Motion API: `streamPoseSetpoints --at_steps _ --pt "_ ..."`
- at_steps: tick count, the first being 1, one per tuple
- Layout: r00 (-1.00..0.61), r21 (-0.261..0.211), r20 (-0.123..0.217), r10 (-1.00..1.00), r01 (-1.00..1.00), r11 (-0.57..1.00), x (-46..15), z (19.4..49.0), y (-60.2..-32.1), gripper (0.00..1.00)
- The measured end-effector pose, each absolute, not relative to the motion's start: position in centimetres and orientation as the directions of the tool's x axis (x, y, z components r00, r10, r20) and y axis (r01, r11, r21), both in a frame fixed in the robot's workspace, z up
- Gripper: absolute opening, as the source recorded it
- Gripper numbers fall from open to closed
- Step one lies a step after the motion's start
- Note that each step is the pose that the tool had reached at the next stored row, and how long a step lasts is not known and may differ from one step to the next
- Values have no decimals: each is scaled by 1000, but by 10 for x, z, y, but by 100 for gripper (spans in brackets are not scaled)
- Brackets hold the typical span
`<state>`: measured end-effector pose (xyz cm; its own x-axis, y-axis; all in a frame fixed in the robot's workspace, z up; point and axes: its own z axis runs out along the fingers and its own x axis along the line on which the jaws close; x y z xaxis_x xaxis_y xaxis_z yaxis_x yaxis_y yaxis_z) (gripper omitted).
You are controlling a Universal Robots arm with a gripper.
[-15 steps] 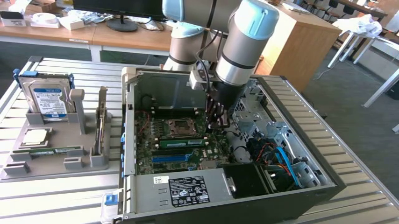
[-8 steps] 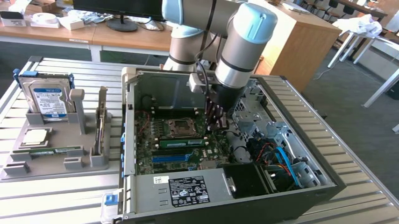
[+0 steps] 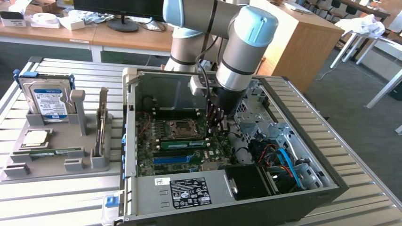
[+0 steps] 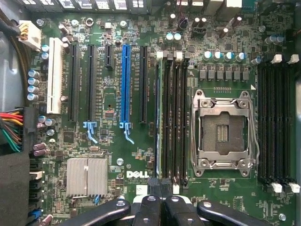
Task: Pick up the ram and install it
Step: 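Press down the ram until it locks into place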
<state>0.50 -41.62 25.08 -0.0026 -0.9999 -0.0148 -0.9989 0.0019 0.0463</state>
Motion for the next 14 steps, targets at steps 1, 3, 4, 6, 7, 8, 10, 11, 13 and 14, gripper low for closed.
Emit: streamPoseSetpoints --at_steps 1,3,4,6,7,8,10,11,13,14 --pt "-3 46 -15 -1000 -999 2 5 251 -416 10" --pt "-3 46 -15 -1000 -999 2 5 251 -416 10" --pt "-3 46 -15 -1000 -999 2 5 251 -416 10" --pt "-3 46 -15 -1000 -999 2 5 251 -416 10" --pt "-3 46 -15 -1000 -999 2 5 250 -416 10" --pt "-2 46 -15 -1000 -999 2 5 250 -416 10" --pt "-3 46 -15 -1000 -999 2 5 250 -415 10" --pt "-3 46 -15 -1000 -999 2 5 250 -414 10" --pt "-3 46 -15 -1000 -999 2 5 249 -413 10" --pt "-2 46 -15 -1000 -999 2 5 249 -412 10"
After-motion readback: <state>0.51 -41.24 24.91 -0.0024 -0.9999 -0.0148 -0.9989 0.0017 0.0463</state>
